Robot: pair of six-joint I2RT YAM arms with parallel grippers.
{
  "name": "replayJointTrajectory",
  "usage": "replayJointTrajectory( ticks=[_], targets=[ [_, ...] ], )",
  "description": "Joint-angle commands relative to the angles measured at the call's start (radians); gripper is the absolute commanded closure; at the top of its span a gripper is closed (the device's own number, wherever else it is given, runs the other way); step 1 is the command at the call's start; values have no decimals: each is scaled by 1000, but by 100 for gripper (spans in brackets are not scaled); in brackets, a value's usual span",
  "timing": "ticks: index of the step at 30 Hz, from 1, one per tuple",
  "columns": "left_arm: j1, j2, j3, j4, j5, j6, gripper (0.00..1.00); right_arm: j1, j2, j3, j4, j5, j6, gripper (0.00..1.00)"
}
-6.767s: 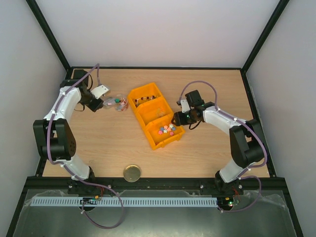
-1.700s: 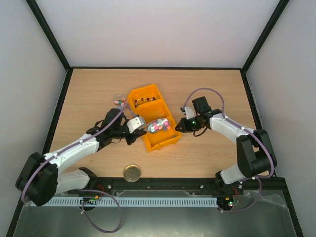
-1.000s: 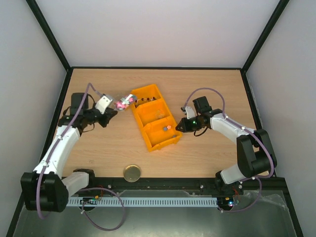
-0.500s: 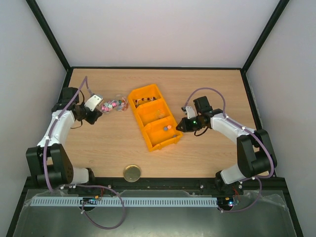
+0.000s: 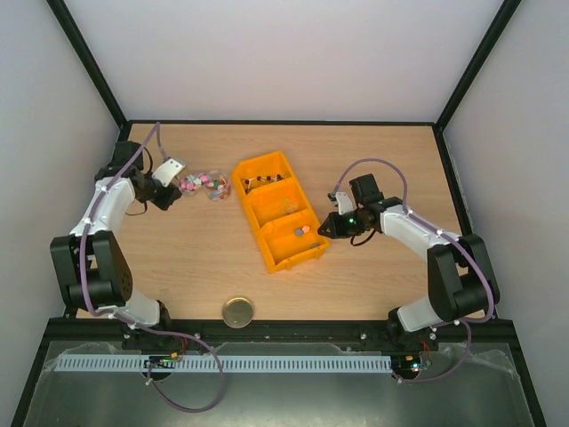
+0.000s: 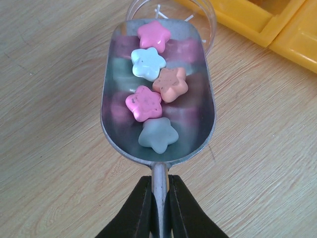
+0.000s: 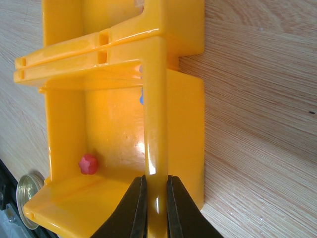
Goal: Pack the candies
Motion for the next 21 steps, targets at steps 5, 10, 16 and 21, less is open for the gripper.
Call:
replayJointTrajectory(
  ticks=[5, 10, 16, 21],
  targets=[
    [-28, 77, 97, -89, -44, 60, 98, -12, -11, -26, -52, 40, 5, 98],
    [-64, 81, 107, -103, -92, 76, 98, -13, -9, -30, -47, 40, 6, 99],
    [-79, 109, 147, -129, -134, 65, 98, -15, -3, -26, -46, 38, 9, 99],
    [-86, 133, 194, -169, -155, 68, 98, -15, -1, -23, -46, 38, 9, 99]
  ],
)
